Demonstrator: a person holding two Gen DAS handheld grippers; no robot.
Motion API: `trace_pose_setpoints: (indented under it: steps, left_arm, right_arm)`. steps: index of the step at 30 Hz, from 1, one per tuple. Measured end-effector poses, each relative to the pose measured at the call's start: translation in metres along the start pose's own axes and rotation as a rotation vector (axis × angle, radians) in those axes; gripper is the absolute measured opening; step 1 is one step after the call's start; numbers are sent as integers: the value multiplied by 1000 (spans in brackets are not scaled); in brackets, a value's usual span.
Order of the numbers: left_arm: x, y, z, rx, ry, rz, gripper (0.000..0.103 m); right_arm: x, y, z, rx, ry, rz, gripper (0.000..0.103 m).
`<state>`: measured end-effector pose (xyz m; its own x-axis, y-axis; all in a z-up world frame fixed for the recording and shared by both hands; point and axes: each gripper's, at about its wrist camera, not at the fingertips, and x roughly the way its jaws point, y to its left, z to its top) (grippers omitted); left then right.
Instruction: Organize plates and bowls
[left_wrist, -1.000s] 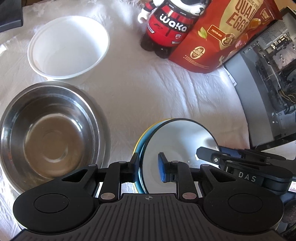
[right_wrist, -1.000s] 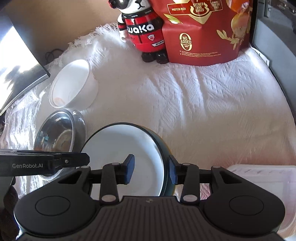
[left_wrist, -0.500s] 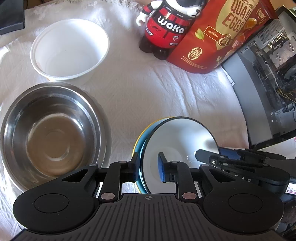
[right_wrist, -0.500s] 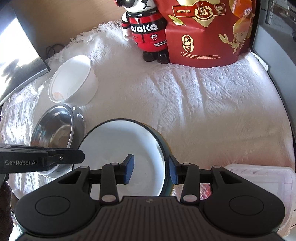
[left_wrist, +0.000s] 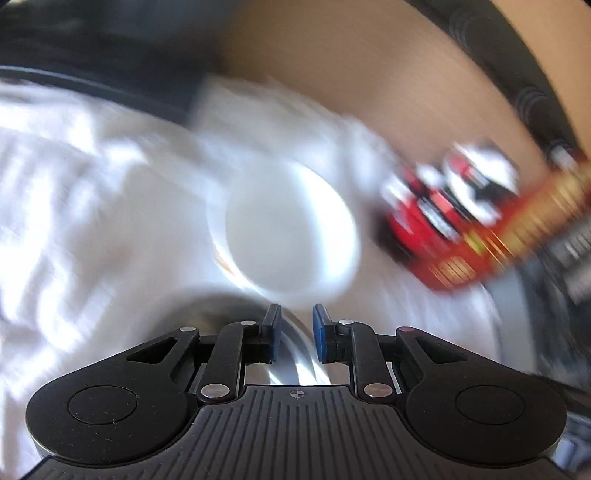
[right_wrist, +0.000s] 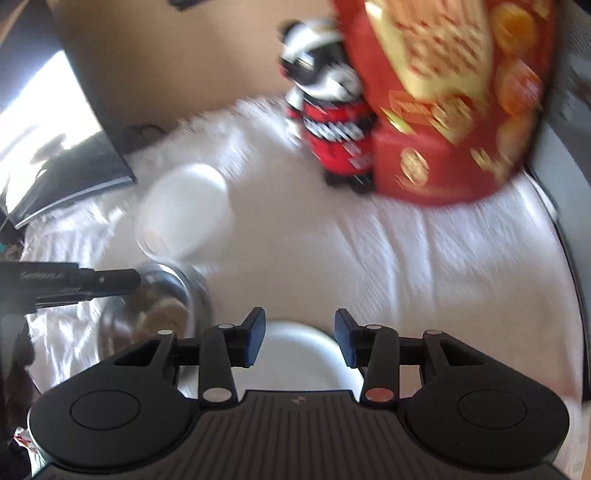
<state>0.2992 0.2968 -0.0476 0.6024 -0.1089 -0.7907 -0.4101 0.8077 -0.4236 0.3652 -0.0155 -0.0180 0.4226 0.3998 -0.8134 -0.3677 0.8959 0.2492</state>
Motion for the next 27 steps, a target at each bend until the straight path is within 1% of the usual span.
trace_pose_setpoints:
  steps: [2,4,6,8,10,12,14,17,19,21,22,24,25,27]
  left_arm:
    - [10,11,19,-32,-15,65,20]
    - [23,15,36,-43,-13,89,20]
    - [37,14,47,-31,-7,116,21]
    - [53,10,53,-12,6,177,21]
    - [68,10,57,4,19,232,21]
    - [83,12,59,4,29,262,24]
    - [97,19,59,-2,52,277,24]
    - [120,23,60,-7,95,269,24]
    - [132,26,60,-16,125,247,23]
    - [139,28,60,-26,140,208,23]
    - [140,27,59,-29,134,200,26]
    - [134,19,58,1,97,205,22]
    - [129,14,57,21,78,199,20]
    - [120,4,55,32,53,162,20]
  right_arm:
    - [11,14,21,-45,-8,20,43]
    - [25,27,41,-77,-7,27,43]
    - [40,37,61,-88,-2,52,43]
    - [58,46,78,-91,22,80,46]
    - [79,53,91,-94,50,89,48]
    - [102,58,99,-93,76,95,49]
    - [129,63,106,-87,112,107,49]
    - [174,70,111,-81,180,109,50]
    - [199,74,110,-70,228,114,50]
    - [218,77,106,-59,265,119,49]
    - [226,78,104,-50,286,128,46]
    - [233,78,100,-39,323,158,38]
    - [231,77,98,-40,325,161,37]
    - [221,74,96,-45,304,166,36]
